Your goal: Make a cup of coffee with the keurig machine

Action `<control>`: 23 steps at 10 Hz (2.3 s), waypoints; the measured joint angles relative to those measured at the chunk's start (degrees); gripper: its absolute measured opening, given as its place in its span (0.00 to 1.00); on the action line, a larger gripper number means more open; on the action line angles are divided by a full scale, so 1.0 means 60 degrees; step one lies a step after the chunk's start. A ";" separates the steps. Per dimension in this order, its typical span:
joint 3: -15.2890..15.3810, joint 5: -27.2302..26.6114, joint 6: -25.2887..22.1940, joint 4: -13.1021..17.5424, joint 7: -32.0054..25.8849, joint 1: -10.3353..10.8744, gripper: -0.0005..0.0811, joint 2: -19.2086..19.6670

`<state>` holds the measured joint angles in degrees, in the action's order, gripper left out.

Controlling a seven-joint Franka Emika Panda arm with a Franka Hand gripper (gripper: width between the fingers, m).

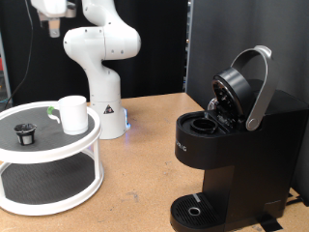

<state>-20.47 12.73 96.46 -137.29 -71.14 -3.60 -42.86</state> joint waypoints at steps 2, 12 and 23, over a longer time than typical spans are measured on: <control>-0.0377 0.0004 0.0587 -0.0005 0.0113 -0.0105 0.99 0.0184; -0.1019 0.0538 0.1293 0.0009 -0.0574 -0.0196 0.99 0.1099; -0.1945 0.1094 0.4416 -0.1571 -0.0891 -0.0198 0.99 0.2105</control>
<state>-32.14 19.29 122.96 -146.72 -76.48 -4.79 -30.23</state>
